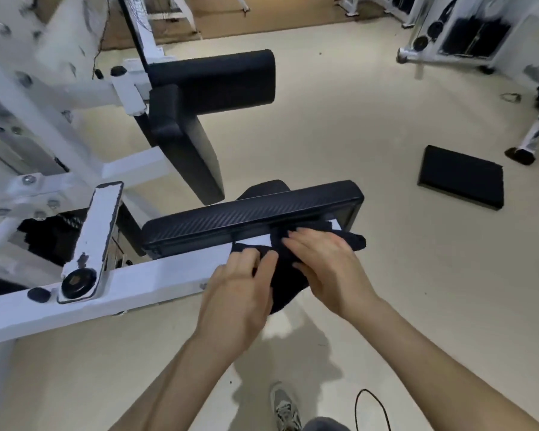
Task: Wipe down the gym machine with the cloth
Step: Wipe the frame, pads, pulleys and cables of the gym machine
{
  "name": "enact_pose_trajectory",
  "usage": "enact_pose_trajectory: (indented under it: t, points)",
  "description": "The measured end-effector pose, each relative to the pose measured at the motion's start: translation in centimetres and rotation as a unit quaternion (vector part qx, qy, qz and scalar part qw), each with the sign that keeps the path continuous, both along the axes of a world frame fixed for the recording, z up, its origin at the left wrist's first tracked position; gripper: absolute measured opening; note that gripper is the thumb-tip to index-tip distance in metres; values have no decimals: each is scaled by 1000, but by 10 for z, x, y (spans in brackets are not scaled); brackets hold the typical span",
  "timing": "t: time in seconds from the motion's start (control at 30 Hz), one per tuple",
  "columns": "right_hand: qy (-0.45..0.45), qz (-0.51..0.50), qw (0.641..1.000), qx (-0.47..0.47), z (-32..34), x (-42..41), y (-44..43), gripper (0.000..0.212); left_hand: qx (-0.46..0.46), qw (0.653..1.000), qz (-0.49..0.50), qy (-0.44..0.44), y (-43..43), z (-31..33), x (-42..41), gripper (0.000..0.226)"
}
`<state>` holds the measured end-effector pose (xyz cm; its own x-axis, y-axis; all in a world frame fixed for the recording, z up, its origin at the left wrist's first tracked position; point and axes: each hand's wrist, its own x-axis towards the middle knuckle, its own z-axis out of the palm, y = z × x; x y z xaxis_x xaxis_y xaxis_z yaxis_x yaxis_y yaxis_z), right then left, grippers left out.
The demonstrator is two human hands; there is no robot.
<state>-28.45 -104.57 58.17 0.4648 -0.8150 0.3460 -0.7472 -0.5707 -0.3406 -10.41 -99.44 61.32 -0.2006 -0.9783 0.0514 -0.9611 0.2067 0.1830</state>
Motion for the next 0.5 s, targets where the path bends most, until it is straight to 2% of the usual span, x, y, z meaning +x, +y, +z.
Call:
enact_pose_trajectory:
  t: [0.13, 0.2, 0.23, 0.3, 0.33, 0.37, 0.4, 0.5]
  points:
    - [-60, -54, 996, 44, -4, -41, -6, 37, -10, 999, -44, 14, -18, 2, -34, 58]
    - [-182, -128, 967, 124, -6, -62, -7, 35, 3, 999, -54, 1, -25, 0, -39, 66]
    - [-270, -180, 930, 171, -5, -74, -7, 35, 10, 998, -57, -11, -28, -3, -41, 67]
    - [-463, -275, 818, 202, -5, -91, -5, 37, 13, 998, -62, -25, -29, -7, -43, 63]
    - [-528, -307, 765, 205, -5, -92, -6, 36, 17, 998, -60, -19, -29, -6, -44, 60]
    - [-558, -324, 734, 211, -5, -83, -8, 36, 17, 998, -59, -11, -28, -3, -45, 58]
    - [-562, -323, 730, 217, -5, -66, -9, 38, 13, 998, -57, 5, -26, 0, -47, 54]
    - [-506, -289, 782, 221, -9, -8, 4, 42, -10, 997, -59, 46, -26, 3, -54, 53]
